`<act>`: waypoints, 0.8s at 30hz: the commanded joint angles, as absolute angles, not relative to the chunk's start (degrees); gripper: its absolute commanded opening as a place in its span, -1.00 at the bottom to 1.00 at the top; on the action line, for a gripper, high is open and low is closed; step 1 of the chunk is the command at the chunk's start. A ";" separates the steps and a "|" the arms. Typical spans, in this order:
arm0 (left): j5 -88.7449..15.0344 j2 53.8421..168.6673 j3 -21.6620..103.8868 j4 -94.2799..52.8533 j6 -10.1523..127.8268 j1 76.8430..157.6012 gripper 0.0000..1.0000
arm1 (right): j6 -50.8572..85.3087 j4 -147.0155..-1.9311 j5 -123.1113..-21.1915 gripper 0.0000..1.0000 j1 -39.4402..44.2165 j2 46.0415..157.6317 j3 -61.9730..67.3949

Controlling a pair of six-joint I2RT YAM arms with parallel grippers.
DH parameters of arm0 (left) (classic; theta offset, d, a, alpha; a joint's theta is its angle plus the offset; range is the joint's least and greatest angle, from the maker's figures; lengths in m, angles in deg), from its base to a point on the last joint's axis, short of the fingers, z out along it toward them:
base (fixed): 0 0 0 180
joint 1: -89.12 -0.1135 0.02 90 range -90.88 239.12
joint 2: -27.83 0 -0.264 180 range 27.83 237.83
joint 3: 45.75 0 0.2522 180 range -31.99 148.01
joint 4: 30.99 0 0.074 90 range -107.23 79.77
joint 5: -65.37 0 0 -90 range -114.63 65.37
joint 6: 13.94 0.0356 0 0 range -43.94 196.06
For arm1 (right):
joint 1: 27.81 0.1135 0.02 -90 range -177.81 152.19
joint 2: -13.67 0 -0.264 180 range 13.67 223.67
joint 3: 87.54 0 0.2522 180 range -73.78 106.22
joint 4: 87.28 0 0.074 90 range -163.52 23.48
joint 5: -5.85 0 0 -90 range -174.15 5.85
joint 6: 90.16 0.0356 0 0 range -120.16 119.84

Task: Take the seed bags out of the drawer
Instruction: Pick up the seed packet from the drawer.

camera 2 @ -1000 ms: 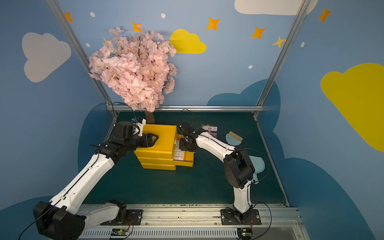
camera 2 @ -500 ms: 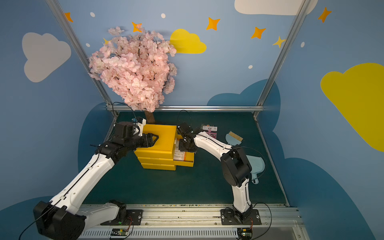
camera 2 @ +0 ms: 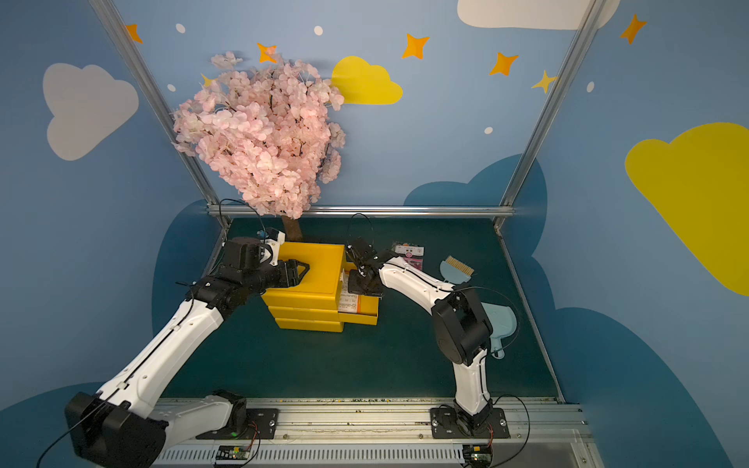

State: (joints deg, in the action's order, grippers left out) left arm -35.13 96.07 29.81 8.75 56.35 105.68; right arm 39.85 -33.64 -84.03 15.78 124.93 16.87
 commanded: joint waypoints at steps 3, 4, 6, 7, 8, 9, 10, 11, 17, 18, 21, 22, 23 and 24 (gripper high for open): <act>-36.40 98.63 26.81 21.17 55.00 106.02 0.34 | 38.80 -33.48 -83.71 -1.00 15.94 118.84 15.43; -36.26 98.72 26.81 21.18 55.04 106.08 0.34 | 38.63 -33.28 -83.71 -1.00 15.86 118.18 15.43; -36.23 98.73 26.89 21.36 54.92 106.08 0.34 | 38.04 -32.61 -83.62 -1.00 15.63 116.86 15.62; -36.13 98.76 26.89 21.36 54.88 106.09 0.34 | 37.78 -32.57 -83.54 -1.00 15.51 116.33 15.61; -35.98 98.65 26.85 21.44 54.93 106.09 0.34 | 37.38 -32.36 -83.30 -1.00 15.36 115.84 15.78; -35.79 98.66 26.79 21.53 54.90 106.09 0.34 | 36.80 -32.01 -83.11 -1.00 15.16 115.55 16.06; -35.59 98.64 26.78 21.65 54.89 106.02 0.34 | 36.47 -31.52 -83.06 -1.00 15.00 115.37 16.47; -35.53 98.64 26.65 21.74 54.95 106.06 0.34 | 35.88 -30.89 -82.93 -1.00 14.76 115.28 16.93; -35.26 98.51 26.50 22.01 54.86 106.09 0.34 | 32.89 -28.24 -82.67 -1.00 12.83 114.07 18.16; -35.18 98.58 26.54 22.06 54.80 106.10 0.34 | 32.48 -27.85 -82.68 -1.00 12.53 113.76 18.33; -34.89 98.49 26.46 22.21 54.79 106.09 0.34 | 31.17 -26.54 -83.18 -1.00 11.64 112.89 18.72; -34.86 98.49 26.43 22.23 54.79 106.06 0.34 | 30.92 -26.34 -83.19 -1.00 11.32 112.50 18.68; -34.82 98.52 26.46 22.23 54.81 106.09 0.34 | 30.62 -26.20 -83.18 -1.00 11.00 112.02 18.68; -34.82 98.60 26.46 22.34 54.85 106.08 0.34 | 30.20 -26.06 -83.40 -1.00 10.65 111.52 18.62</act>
State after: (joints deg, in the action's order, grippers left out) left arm -34.82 96.07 29.81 8.79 56.33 105.70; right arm 32.31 -28.51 -83.02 11.43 114.90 16.98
